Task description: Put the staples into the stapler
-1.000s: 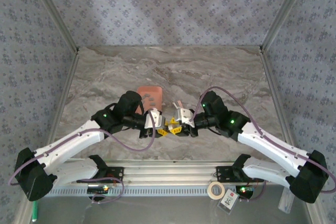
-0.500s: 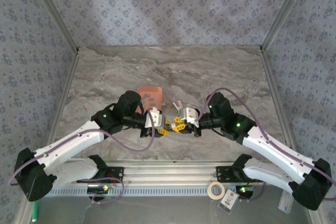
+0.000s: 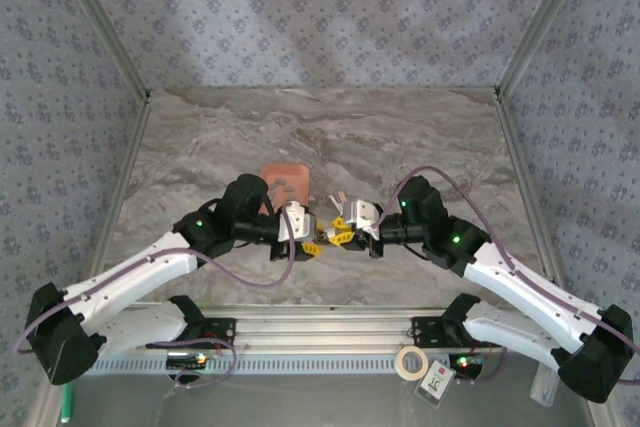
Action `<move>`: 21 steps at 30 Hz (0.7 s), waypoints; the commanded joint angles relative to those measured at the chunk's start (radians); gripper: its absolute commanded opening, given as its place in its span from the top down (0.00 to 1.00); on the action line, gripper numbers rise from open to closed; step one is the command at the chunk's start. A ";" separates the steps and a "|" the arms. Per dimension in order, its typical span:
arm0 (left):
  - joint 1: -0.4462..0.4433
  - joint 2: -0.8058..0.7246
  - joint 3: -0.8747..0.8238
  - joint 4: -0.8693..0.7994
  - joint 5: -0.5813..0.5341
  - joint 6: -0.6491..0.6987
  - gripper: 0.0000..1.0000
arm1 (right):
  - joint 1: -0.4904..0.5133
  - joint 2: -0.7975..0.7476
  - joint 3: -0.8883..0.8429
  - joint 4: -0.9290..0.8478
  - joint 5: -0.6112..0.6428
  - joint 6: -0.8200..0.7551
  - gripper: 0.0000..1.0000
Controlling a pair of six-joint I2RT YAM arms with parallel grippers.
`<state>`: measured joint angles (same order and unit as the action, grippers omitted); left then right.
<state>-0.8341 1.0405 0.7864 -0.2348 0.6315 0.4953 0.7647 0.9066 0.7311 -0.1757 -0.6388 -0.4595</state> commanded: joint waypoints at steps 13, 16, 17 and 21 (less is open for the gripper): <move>-0.006 -0.036 -0.040 0.056 -0.031 -0.020 0.83 | -0.121 -0.215 -0.232 0.214 0.081 0.241 0.84; -0.005 -0.043 -0.043 0.067 -0.044 -0.021 0.83 | -0.162 -0.266 -0.326 0.324 0.132 0.368 0.73; -0.006 -0.047 -0.044 0.070 -0.055 -0.021 0.83 | -0.170 -0.280 -0.355 0.361 0.171 0.418 0.66; -0.006 -0.060 -0.054 0.089 -0.105 -0.023 0.83 | -0.177 -0.318 -0.388 0.344 0.278 0.599 0.60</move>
<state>-0.8349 1.0130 0.7422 -0.1616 0.5217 0.4774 0.5976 0.6106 0.3523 0.1162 -0.4980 -0.0418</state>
